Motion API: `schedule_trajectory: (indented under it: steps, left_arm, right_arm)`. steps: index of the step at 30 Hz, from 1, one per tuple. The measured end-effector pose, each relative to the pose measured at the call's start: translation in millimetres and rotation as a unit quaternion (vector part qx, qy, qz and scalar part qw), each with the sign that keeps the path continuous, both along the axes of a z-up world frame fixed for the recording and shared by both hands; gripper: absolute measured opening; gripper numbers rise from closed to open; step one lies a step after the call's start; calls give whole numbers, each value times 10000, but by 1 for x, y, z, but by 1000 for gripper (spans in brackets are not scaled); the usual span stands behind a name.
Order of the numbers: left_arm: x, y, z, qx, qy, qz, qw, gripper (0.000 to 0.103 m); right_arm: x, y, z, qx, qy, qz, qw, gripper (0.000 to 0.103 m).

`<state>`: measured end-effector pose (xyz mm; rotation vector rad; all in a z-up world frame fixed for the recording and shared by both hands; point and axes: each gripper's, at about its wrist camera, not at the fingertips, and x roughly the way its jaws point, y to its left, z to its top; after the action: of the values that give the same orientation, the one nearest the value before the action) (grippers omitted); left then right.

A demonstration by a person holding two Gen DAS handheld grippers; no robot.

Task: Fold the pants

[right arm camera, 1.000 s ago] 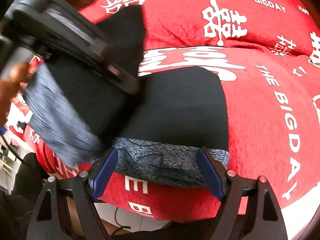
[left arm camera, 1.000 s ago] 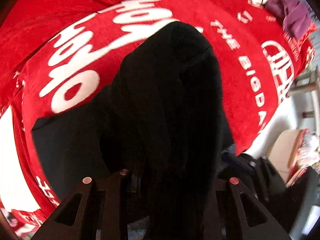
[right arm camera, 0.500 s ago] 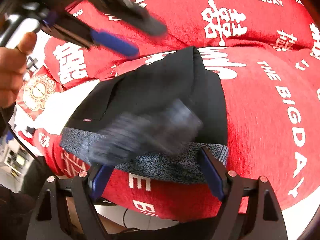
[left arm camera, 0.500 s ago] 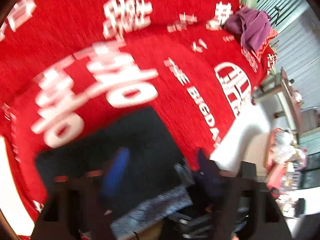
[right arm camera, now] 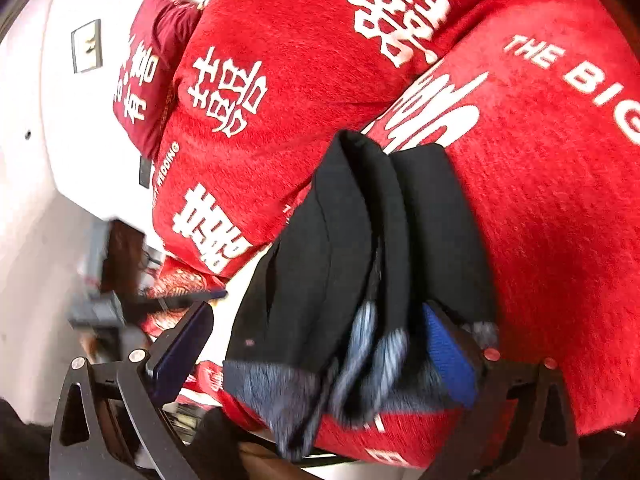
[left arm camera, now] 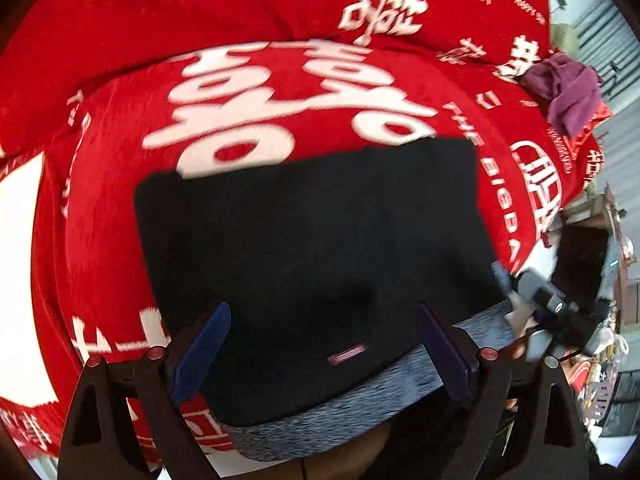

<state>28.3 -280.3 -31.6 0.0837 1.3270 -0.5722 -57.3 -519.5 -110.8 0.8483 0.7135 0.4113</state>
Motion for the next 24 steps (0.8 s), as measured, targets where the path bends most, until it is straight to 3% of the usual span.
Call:
schedule_trajectory:
  steps: [3,4,5,6,9,14,16,18,19,22,24]
  left_arm:
    - [-6,1,-9,64,-150,-35,9999,94]
    - [-9,-1,-10,178,-253,-56,9995,94]
    - [-9,-2,-10,209,-285,-84,9993,94]
    - [-9,-3,-9,203,-284,-85,9994,94]
    - [-10,-3,5,14,-319,-39,9995,94]
    - [-9,-5,15,-189,-455,-64,9988,94]
    - [-4,-7,-3,-30,-281,-38,9996,94]
    - [1,-8,-23,85,-133,10,9999,94]
    - [1,-7,-27,125,-141,41,9998,94]
    - [-6,-7,-17,117,-298,28,9995,94]
    - [-11,-5,-7,34,-417,3,9991,94]
  right_arm:
    - [15,24,14,-900,247,280,9952,98]
    - [21,28,17,-1055,281,372,9933,73]
    - [27,36,21,-1418,516,387,9878,25]
    - [31,39,23,-1621,674,360,9838,20]
    - [37,41,39,-1756,781,372,9807,19]
    - [26,24,82,-1939,351,32,9804,18]
    - [31,18,68,-1982,622,40,9782,18]
    - [42,16,31,-2151,1307,25,9678,19]
    - [41,16,23,-2183,1311,-33,9670,26]
    - [36,4,29,-1836,1161,-326,9756,31]
    - [31,-1,40,-2163,1234,-692,9660,39]
